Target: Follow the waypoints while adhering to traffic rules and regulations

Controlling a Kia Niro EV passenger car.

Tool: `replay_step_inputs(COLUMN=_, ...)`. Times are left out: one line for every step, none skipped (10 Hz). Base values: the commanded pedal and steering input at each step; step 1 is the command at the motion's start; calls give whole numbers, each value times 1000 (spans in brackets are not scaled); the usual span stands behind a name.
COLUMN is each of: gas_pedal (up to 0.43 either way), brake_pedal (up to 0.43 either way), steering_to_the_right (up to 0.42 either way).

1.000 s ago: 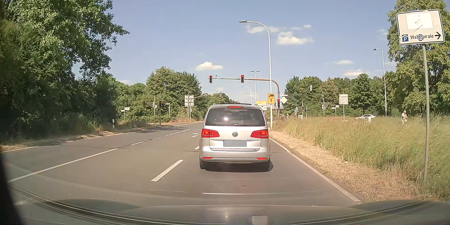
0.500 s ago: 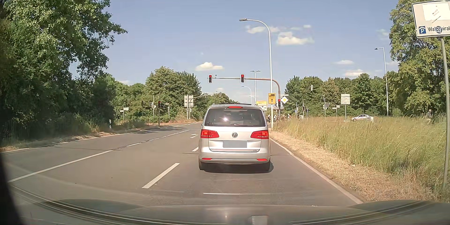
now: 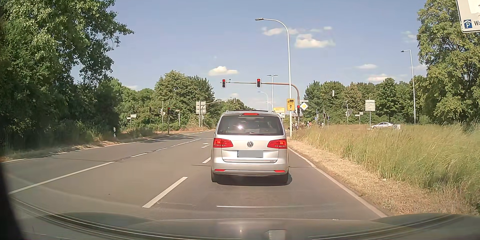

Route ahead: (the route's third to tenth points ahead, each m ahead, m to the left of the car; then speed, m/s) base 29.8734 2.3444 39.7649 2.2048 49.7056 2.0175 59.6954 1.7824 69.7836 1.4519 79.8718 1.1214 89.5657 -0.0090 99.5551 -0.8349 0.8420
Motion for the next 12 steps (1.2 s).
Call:
replay_step_inputs(gas_pedal=0, brake_pedal=116, steering_to_the_right=0)
replay_step_inputs(gas_pedal=0, brake_pedal=110, steering_to_the_right=0)
replay_step_inputs(gas_pedal=0, brake_pedal=116, steering_to_the_right=0)
replay_step_inputs(gas_pedal=0, brake_pedal=110, steering_to_the_right=0)
replay_step_inputs(gas_pedal=0, brake_pedal=110, steering_to_the_right=0)
replay_step_inputs(gas_pedal=0, brake_pedal=116, steering_to_the_right=0)
replay_step_inputs(gas_pedal=0, brake_pedal=110, steering_to_the_right=0)
replay_step_inputs(gas_pedal=0, brake_pedal=116, steering_to_the_right=1)
replay_step_inputs(gas_pedal=0, brake_pedal=110, steering_to_the_right=0)
replay_step_inputs(gas_pedal=0, brake_pedal=116, steering_to_the_right=0)
replay_step_inputs(gas_pedal=0, brake_pedal=116, steering_to_the_right=0)
replay_step_inputs(gas_pedal=0, brake_pedal=110, steering_to_the_right=0)
